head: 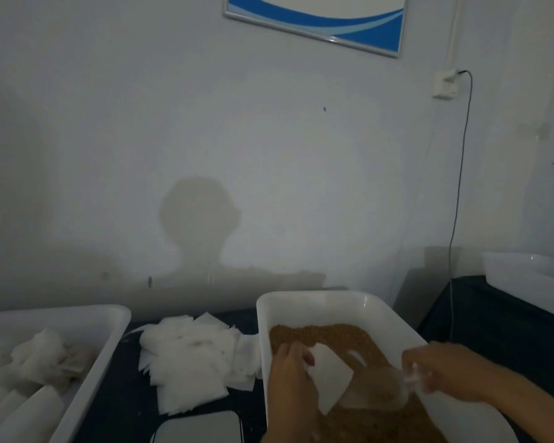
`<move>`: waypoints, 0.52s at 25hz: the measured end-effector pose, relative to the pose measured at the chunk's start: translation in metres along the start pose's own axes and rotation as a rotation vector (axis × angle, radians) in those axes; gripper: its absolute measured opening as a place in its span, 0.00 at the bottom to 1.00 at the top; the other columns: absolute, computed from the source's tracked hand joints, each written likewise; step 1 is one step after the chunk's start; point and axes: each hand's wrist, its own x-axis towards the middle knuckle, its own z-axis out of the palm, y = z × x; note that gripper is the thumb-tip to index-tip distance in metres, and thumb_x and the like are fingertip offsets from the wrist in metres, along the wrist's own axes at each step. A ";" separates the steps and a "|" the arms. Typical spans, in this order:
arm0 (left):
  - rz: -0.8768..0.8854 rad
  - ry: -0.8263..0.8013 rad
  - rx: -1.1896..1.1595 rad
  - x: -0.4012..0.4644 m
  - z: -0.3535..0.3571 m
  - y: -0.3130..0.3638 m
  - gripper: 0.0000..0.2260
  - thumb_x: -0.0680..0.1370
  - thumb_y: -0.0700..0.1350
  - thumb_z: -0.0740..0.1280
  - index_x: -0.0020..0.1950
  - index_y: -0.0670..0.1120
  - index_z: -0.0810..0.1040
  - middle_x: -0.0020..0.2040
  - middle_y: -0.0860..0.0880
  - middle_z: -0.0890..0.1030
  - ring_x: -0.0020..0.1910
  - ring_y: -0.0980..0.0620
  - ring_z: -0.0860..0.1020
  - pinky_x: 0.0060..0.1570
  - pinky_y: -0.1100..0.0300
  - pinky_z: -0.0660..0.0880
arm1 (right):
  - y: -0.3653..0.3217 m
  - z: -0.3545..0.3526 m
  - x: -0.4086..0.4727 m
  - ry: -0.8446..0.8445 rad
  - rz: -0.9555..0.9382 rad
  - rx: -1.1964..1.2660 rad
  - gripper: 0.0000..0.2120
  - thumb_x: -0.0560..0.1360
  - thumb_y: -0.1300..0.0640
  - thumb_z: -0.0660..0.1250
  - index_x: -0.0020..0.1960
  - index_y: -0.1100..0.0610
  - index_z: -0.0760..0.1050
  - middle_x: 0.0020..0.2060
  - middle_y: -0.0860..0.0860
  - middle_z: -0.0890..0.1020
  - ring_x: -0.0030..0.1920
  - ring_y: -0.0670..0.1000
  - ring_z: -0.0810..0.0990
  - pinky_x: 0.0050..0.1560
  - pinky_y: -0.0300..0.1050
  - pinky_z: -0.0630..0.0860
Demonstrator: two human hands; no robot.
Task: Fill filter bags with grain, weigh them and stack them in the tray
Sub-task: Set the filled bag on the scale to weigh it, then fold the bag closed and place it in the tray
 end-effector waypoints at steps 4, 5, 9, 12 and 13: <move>-0.013 0.109 -0.002 -0.003 -0.003 0.002 0.13 0.77 0.30 0.59 0.48 0.50 0.69 0.50 0.52 0.69 0.52 0.52 0.70 0.50 0.64 0.69 | -0.007 -0.005 0.014 -0.007 0.107 -0.174 0.14 0.77 0.54 0.65 0.61 0.46 0.73 0.60 0.47 0.75 0.59 0.47 0.75 0.57 0.40 0.71; -0.031 0.149 -0.015 -0.003 -0.003 0.002 0.13 0.77 0.30 0.60 0.49 0.49 0.70 0.51 0.52 0.69 0.53 0.52 0.70 0.52 0.63 0.70 | -0.009 -0.001 0.013 -0.013 0.108 -0.192 0.14 0.77 0.54 0.66 0.62 0.47 0.73 0.61 0.47 0.75 0.59 0.47 0.75 0.59 0.41 0.71; -0.099 0.168 -0.067 -0.001 -0.003 0.002 0.13 0.78 0.30 0.59 0.55 0.48 0.71 0.53 0.53 0.66 0.56 0.52 0.69 0.56 0.61 0.73 | -0.025 0.007 0.030 0.006 -0.012 -0.106 0.12 0.76 0.54 0.66 0.59 0.50 0.79 0.55 0.48 0.81 0.53 0.47 0.79 0.52 0.38 0.75; -0.162 0.159 -0.155 -0.001 -0.005 0.002 0.13 0.79 0.31 0.58 0.52 0.51 0.68 0.53 0.52 0.66 0.56 0.51 0.70 0.56 0.57 0.76 | -0.041 0.008 0.040 -0.016 -0.163 -0.057 0.10 0.76 0.52 0.67 0.54 0.53 0.81 0.47 0.48 0.82 0.44 0.47 0.79 0.42 0.35 0.71; -0.170 0.162 -0.171 -0.001 -0.006 0.002 0.13 0.79 0.32 0.58 0.51 0.51 0.68 0.53 0.52 0.67 0.55 0.52 0.70 0.55 0.57 0.76 | -0.048 0.009 0.042 -0.021 -0.217 -0.035 0.10 0.76 0.52 0.66 0.52 0.55 0.81 0.45 0.49 0.83 0.43 0.48 0.79 0.43 0.36 0.72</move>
